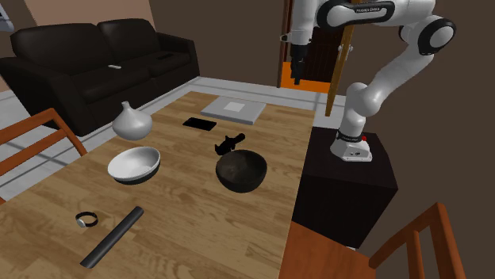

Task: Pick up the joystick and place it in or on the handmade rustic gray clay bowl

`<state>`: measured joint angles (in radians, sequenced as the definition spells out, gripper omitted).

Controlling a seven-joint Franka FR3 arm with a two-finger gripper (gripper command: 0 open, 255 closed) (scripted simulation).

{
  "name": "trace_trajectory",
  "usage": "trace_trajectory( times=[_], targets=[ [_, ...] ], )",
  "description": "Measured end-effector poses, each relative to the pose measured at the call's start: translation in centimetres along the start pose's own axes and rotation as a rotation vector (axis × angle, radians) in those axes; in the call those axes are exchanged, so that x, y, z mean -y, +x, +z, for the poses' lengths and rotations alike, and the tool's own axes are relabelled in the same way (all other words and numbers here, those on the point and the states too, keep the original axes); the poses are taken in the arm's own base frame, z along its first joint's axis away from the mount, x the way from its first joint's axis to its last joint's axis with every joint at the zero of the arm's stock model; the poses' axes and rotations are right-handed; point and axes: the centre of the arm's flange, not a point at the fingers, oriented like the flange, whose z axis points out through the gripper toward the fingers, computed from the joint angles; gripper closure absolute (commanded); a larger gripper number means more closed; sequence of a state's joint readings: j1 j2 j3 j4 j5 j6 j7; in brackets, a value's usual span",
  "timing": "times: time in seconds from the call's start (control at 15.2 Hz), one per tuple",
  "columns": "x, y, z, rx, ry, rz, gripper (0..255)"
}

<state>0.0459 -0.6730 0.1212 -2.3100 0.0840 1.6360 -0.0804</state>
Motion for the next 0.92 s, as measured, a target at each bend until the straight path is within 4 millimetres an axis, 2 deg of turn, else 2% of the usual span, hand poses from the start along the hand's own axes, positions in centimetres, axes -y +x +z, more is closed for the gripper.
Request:
trace_trajectory(
  times=[0.66,0.92],
  targets=[
    [5.9,9.0,5.9,-0.028,0.029,-0.107,0],
    [8.9,12.6,7.9,-0.04,0.041,-0.15,0]
  ],
)
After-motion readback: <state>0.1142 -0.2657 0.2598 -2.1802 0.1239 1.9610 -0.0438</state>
